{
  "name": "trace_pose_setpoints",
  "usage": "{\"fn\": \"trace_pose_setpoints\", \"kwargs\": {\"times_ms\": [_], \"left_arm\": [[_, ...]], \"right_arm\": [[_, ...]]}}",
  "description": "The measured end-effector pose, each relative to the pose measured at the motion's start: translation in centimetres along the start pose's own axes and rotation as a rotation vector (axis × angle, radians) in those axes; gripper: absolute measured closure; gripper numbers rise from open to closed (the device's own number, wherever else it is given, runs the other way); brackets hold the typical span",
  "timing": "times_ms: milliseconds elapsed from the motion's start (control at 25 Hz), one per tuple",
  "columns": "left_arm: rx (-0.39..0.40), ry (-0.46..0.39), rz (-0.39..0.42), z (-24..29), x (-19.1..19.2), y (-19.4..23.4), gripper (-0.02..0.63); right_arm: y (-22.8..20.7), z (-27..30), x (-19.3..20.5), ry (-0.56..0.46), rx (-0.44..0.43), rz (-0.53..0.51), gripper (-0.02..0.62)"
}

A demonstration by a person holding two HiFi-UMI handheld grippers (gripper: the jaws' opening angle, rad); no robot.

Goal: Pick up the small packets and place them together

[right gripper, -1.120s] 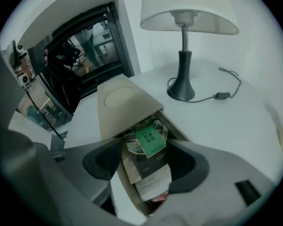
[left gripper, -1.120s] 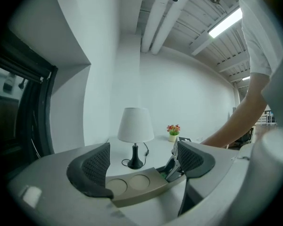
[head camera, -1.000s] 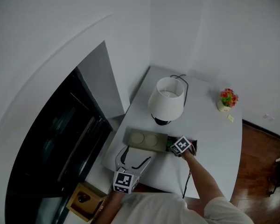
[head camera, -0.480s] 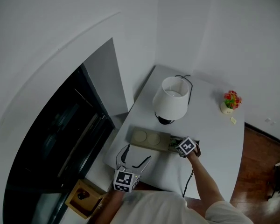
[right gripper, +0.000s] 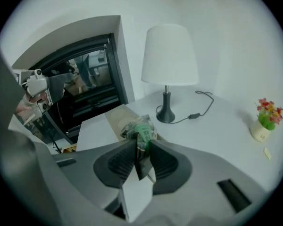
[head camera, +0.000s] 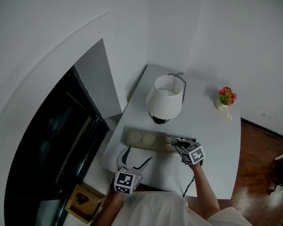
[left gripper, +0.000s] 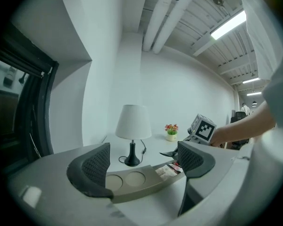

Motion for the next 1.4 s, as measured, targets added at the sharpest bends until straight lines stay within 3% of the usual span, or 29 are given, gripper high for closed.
{"fn": "trace_pose_setpoints", "kwargs": {"times_ms": [280,600,920,1000,1400], "left_arm": [[-0.042,-0.023,-0.054,-1.6,-0.2,1.6,0.17],[-0.124,-0.017,-0.099,-4.7,1.3,4.2,0.176],[-0.208,-0.008,-0.138,-7.9,2.7,6.6,0.181],[-0.225,-0.006,-0.144,-8.6,2.9,7.2,0.179],[-0.239,0.0,-0.171,-9.6,3.9,8.7,0.181]], "right_arm": [[6.7,1.0,-4.8,-0.077,-0.048,-0.081,0.508],[13.3,7.7,-9.9,-0.099,-0.04,-0.209,0.508],[13.3,15.0,-11.9,0.014,0.051,-0.196,0.508],[13.6,15.7,-12.0,0.038,0.043,-0.189,0.469],[14.6,16.4,-11.6,0.083,0.014,-0.144,0.457]]}}
Point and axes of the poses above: the fingertips, and each gripper's own axes: z forward along the fingers, y to its left, x out of its underside, the point moved 1 cm from there along -z, backward along the fingers, and after that the axes turned 8 degrees about y, right-handed, at the moved point
